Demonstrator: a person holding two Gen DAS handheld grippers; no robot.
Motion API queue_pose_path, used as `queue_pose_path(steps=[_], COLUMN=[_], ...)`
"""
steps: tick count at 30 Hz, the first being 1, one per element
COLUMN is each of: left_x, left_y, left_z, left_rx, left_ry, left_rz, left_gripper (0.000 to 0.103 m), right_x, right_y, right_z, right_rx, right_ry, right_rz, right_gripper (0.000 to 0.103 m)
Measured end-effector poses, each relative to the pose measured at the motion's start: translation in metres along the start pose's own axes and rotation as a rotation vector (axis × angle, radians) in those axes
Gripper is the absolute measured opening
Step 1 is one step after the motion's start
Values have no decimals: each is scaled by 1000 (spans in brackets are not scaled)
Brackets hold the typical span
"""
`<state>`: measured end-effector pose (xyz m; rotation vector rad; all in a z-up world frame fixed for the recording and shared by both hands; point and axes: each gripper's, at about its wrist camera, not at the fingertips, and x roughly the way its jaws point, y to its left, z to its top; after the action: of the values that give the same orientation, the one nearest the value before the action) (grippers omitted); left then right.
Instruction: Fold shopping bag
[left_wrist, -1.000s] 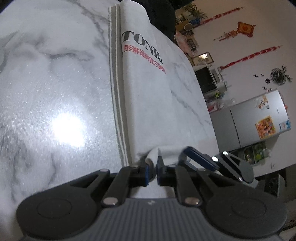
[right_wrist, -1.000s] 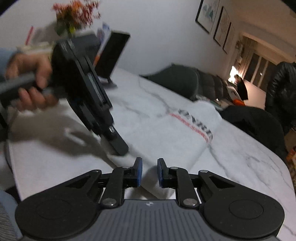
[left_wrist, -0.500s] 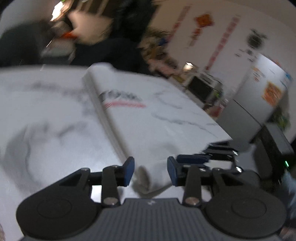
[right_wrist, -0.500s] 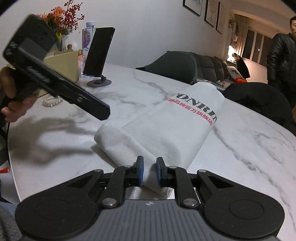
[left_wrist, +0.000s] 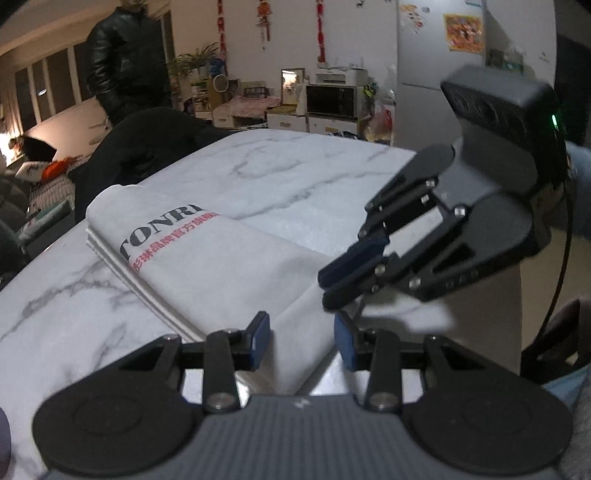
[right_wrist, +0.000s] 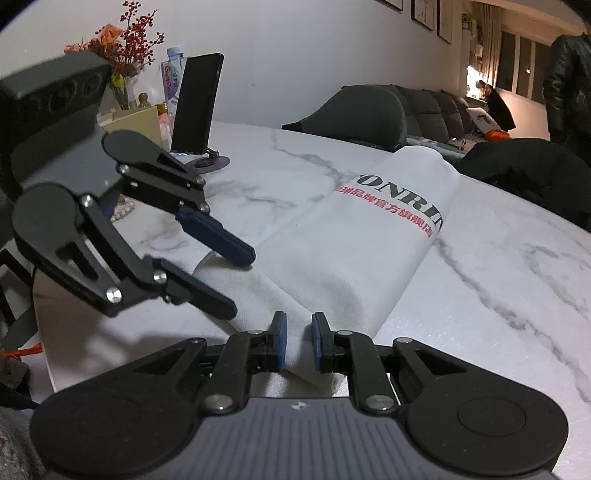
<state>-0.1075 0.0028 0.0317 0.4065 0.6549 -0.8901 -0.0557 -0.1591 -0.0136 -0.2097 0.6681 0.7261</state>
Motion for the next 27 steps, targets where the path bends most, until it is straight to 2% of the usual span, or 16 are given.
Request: queue_pose_path(steps=[11, 14, 18, 23, 24, 26, 27], left_x=[13, 13, 14, 16, 16, 16, 16], left_y=[-10, -4, -1, 2, 2, 2, 1], left_z=[-12, -13, -14, -14, -14, -15, -15], left_rx=[139, 111, 110, 110, 110, 109, 109], left_ry=[27, 21, 21, 24, 22, 19, 18], left_rz=[36, 17, 6, -2, -1, 4, 6], left_gripper=[37, 37, 37, 37, 37, 37, 37], right_x=[3, 1, -6, -12, -13, -16, -17], right_y=[-18, -21, -20, -19, -18, -12, -9], right_z=[0, -3, -7, -11, -12, -14, -15], right_rx=[33, -12, -132, -236, -253, -306, -335], right_ry=[-13, -26, -36, -47, -48, -47, -45], right_rz=[66, 93, 115, 139, 143, 152, 150], right_gripper=[8, 8, 9, 15, 18, 31, 33])
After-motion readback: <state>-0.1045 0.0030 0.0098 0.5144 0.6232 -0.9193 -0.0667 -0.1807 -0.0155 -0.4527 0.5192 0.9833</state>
